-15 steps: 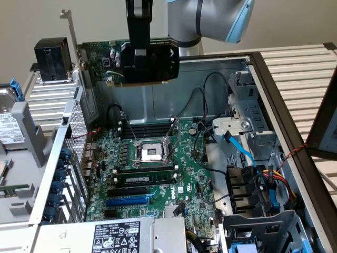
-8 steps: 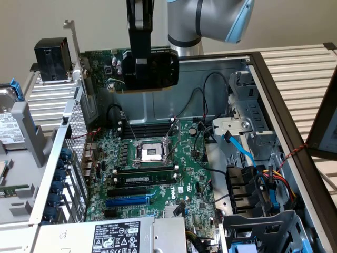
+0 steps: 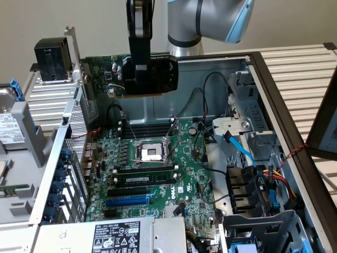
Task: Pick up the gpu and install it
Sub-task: 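Insert the gpu into the slot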
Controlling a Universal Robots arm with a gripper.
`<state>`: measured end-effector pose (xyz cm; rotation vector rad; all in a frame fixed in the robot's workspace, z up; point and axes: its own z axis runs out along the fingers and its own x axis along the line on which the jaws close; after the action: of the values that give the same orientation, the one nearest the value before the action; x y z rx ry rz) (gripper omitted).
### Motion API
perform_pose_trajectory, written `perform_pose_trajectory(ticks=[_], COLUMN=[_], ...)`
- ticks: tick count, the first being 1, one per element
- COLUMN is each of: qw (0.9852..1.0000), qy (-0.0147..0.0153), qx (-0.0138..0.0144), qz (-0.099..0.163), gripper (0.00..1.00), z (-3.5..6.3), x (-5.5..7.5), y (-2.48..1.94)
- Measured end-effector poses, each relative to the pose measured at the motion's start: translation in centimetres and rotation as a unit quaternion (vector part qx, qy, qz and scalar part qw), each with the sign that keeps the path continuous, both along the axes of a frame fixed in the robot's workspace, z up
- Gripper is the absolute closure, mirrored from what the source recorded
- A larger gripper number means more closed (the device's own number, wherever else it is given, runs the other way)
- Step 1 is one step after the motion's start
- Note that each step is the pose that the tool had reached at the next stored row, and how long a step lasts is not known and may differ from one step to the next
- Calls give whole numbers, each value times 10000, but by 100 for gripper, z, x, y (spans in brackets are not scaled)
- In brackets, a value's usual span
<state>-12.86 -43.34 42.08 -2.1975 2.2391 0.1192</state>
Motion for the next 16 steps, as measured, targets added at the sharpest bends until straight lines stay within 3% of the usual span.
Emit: perform_pose_trajectory(ticks=[5, 16], qw=[10000, 10000], qy=[0, 0], qx=[-77, -82], qz=[1, 0], gripper=[73, 73], z=[-53, -253], x=[-18, -41], y=[0, -19])
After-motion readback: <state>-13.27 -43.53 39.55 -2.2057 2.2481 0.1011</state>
